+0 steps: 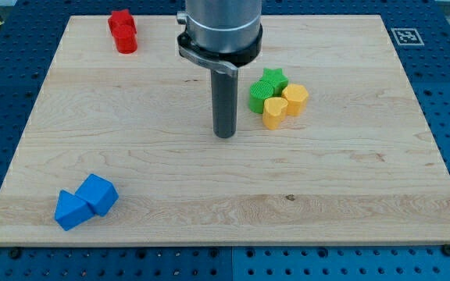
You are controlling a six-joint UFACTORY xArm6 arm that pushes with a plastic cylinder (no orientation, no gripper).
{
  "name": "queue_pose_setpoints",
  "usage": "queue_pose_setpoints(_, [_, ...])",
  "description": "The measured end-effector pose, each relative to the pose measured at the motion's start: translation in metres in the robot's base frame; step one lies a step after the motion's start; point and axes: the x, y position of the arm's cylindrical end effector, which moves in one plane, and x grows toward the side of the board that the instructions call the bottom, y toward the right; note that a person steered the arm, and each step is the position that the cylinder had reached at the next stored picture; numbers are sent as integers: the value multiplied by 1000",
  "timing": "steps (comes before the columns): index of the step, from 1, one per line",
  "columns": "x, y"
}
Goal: Push the yellow heart into the green circle
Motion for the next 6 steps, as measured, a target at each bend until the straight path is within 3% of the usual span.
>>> queue_pose_setpoints(2, [3,73])
queue_pose_setpoints(4, [-19,76])
queue_pose_setpoints(6, [13,82])
